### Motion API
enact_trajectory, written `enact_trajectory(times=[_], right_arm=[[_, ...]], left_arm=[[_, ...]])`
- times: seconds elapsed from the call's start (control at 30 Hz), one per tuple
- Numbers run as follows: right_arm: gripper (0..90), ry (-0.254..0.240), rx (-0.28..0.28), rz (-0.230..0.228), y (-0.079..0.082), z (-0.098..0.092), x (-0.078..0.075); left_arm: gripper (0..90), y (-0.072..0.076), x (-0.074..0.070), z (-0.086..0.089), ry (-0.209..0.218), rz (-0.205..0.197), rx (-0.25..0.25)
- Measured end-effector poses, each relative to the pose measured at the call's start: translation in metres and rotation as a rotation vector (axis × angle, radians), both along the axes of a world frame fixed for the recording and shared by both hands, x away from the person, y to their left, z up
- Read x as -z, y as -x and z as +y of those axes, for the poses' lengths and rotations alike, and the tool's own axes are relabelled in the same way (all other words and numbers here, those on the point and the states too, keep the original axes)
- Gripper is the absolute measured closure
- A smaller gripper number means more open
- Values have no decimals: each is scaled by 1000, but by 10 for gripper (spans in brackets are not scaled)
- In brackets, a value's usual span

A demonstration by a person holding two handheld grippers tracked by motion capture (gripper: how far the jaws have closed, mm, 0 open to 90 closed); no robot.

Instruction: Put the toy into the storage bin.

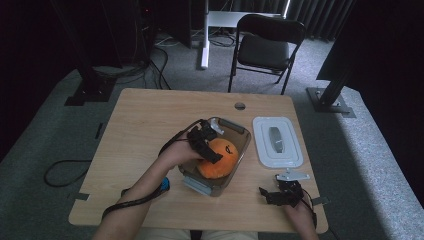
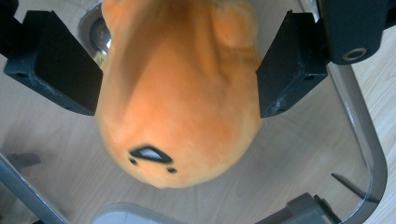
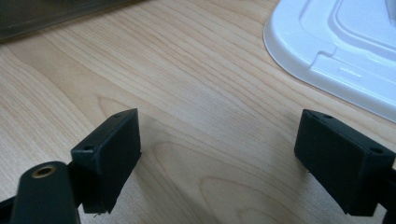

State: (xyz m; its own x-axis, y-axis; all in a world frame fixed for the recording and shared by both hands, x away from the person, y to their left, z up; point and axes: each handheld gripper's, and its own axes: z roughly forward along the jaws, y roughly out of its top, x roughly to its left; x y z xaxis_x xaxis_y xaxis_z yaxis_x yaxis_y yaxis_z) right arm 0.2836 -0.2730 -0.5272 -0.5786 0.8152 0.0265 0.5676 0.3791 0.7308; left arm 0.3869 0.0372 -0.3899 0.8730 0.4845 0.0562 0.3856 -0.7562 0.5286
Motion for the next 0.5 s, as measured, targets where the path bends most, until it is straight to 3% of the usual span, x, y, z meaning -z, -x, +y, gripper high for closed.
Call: enact_trajectory(times=[0.07, 0.23, 0.3, 0.33, 0.43, 0.5], right_arm=[[141, 0, 0, 0, 0, 0, 0], [140, 7, 0, -3, 0, 1, 0], [140, 5, 1, -2, 0, 0, 0], [140, 2, 2, -1, 0, 0, 0], [140, 7, 4, -3, 0, 1, 0], [140, 14, 7, -4, 0, 2, 0]], left_arm=[[105, 0, 0, 4, 23, 22, 2], [94, 4, 1, 11, 47, 34, 12], [37, 5, 1, 12, 62, 43, 17], [27, 7, 1, 15, 68, 51, 39], [26, 9, 1, 17, 58, 45, 43], [20, 12, 0, 23, 79, 45, 36]])
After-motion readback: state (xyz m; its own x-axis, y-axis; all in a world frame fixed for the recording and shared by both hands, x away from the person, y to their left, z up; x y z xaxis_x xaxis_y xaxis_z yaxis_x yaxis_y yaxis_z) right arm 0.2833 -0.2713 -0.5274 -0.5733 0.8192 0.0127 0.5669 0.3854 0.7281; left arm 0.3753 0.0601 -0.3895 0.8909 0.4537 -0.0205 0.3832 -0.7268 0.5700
